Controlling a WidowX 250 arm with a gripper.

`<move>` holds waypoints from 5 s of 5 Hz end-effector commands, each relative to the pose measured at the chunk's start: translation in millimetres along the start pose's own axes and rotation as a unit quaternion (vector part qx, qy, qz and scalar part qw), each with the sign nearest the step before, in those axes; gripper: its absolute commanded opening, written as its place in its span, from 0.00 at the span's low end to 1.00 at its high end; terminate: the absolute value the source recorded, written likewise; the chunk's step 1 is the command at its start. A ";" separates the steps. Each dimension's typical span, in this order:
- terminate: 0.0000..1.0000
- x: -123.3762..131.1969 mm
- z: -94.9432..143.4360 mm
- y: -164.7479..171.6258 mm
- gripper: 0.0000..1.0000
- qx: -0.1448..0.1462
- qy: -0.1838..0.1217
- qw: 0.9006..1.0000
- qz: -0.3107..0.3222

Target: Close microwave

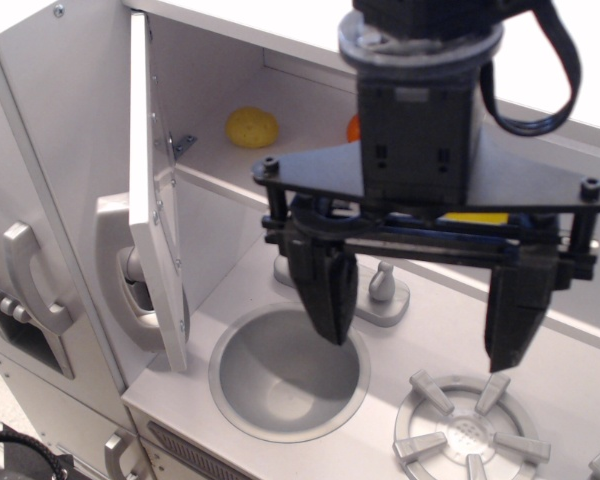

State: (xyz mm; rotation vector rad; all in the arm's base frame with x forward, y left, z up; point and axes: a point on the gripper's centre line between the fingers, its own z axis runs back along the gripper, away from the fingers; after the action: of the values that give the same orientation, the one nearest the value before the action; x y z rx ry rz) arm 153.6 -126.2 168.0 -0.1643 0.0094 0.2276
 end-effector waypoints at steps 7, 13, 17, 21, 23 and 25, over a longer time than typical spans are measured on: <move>0.00 109.0 24.1 191.3 1.00 0.033 -0.083 0.988 0.126; 0.00 151.3 -13.3 119.9 1.00 0.006 -0.087 0.988 0.131; 0.00 57.3 33.3 67.0 1.00 -0.040 -0.066 0.997 0.030; 0.00 70.3 -34.0 173.8 1.00 0.061 -0.081 0.994 0.036; 0.00 119.4 -31.8 180.6 1.00 0.057 -0.120 0.987 0.089; 0.00 142.8 -46.1 177.9 1.00 0.073 -0.124 0.984 0.105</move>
State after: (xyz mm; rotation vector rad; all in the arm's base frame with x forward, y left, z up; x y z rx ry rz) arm 253.2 60.4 70.0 0.0092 -0.1532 0.4564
